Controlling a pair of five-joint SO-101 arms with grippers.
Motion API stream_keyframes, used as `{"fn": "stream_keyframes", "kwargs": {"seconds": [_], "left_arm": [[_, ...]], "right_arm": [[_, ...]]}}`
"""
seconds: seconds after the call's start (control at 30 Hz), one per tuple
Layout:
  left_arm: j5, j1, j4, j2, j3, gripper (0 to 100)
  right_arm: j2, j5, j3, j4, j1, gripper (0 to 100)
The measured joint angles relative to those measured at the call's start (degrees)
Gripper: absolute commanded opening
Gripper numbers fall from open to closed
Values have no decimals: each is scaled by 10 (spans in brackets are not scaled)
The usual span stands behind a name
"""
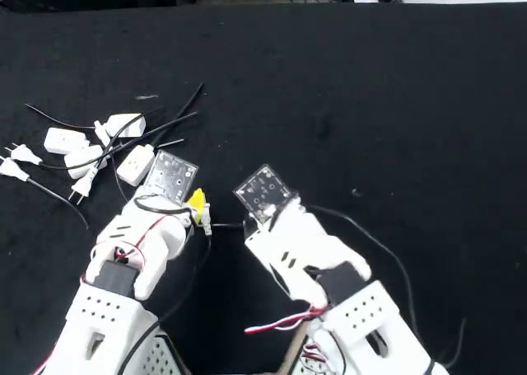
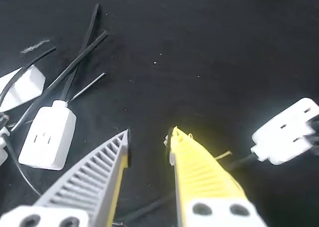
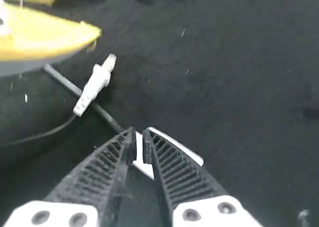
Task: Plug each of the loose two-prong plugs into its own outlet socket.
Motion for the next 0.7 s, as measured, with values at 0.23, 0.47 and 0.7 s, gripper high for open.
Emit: {"fn": "stream_keyframes", "kwargs": {"seconds": [0.23,0.47,0.7], "left_arm": [[0,0,23,82,-44,206],[0,1,25,337,-160,205],[44,4,25,534,-270,205]], "right_arm": [[57,0,-18,-4,-3,90],[57,0,-18,-9,-3,132],[57,0,-18,-9,-3,96]]}}
